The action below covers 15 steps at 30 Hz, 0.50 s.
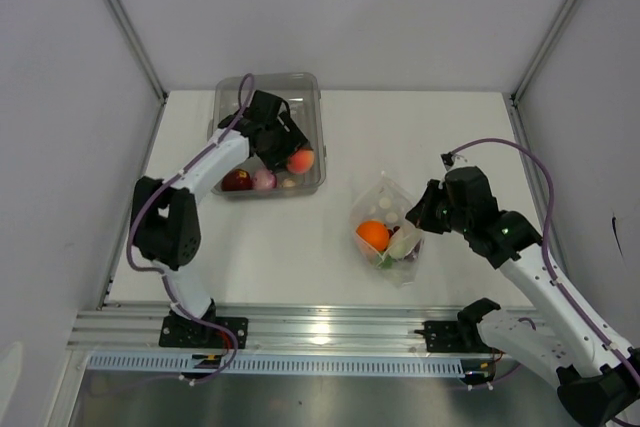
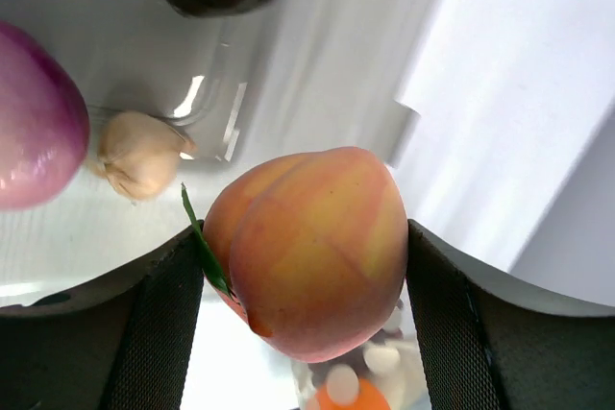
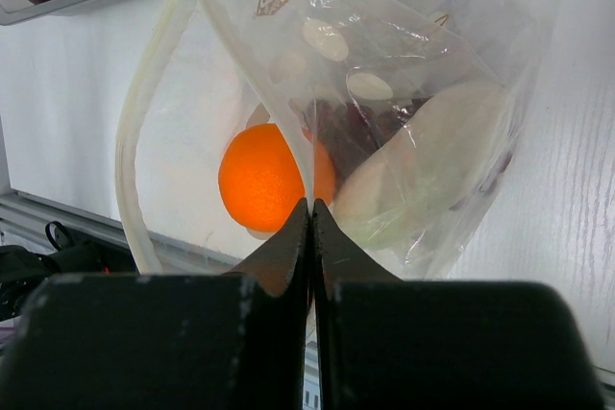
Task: Place the food in the zip-top bag and seal the zipper
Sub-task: Pick up the fake fruit from the bin.
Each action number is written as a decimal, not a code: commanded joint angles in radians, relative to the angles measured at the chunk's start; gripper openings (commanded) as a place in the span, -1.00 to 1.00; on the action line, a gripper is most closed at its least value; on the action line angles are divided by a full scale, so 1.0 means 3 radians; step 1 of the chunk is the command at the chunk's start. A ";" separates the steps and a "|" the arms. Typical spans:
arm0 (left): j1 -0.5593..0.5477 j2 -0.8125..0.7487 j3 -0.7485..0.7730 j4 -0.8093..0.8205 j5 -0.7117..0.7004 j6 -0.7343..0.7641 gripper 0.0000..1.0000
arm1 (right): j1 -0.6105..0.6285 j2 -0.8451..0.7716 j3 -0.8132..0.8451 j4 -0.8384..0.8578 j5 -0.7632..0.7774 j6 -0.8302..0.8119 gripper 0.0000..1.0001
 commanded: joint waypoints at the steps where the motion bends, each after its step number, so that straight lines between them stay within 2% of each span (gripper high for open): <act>1: -0.0008 -0.0483 -0.0150 0.0172 0.0156 0.0200 -0.99 | -0.0006 -0.0036 0.0109 0.0047 0.0070 0.0018 -1.00; 6: -0.0039 -0.0887 -0.0584 0.0488 0.0519 0.0343 -0.99 | -0.0006 0.0020 0.0241 -0.0009 0.0086 -0.0013 -1.00; 9: -0.0070 -0.1107 -0.0819 0.0907 0.0999 0.0446 -0.99 | -0.0006 0.0045 0.0354 -0.0030 0.0091 -0.0028 -1.00; 11: -0.0095 -0.1128 -0.0810 0.1015 0.1408 0.0486 -0.99 | -0.0001 0.0061 0.0436 -0.0035 0.0086 -0.0034 -1.00; 15: -0.0366 -0.1230 -0.0846 0.1343 0.1797 0.0528 -0.99 | 0.0009 0.0117 0.0569 -0.0040 0.0060 -0.0054 -1.00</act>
